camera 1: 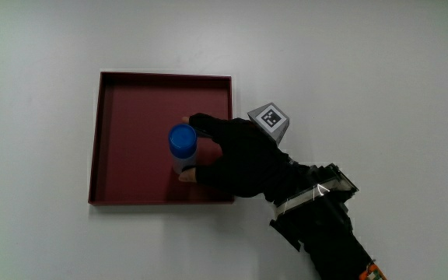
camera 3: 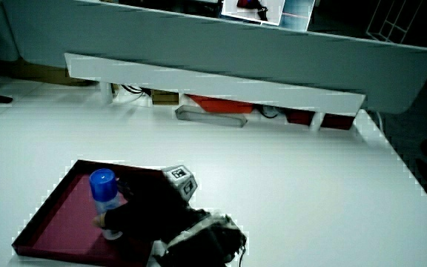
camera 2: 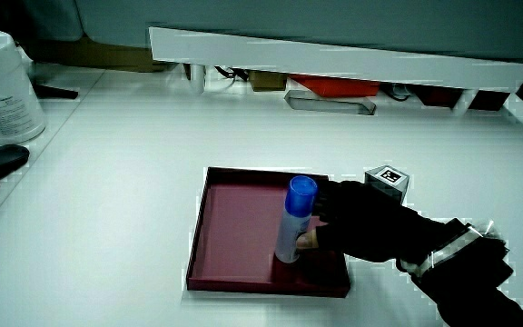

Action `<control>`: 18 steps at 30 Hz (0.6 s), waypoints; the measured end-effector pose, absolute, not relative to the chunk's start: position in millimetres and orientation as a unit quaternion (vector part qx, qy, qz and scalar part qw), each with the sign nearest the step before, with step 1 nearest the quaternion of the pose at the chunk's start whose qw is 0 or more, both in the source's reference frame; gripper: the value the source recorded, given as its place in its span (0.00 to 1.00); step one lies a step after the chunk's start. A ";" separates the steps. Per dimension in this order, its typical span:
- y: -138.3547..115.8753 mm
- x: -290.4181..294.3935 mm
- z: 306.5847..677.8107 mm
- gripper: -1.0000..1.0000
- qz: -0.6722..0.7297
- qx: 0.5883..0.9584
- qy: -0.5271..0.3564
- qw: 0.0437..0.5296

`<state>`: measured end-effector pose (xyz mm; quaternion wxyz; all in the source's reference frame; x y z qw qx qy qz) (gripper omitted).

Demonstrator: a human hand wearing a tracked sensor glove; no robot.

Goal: Pick glue from plate

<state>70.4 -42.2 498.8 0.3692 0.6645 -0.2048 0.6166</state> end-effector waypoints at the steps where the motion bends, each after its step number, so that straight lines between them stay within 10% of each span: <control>1: -42.1 70.5 497.5 0.76 0.620 0.667 -0.201 0.363; 18: -37.6 71.2 492.7 1.00 0.632 0.689 -0.207 0.289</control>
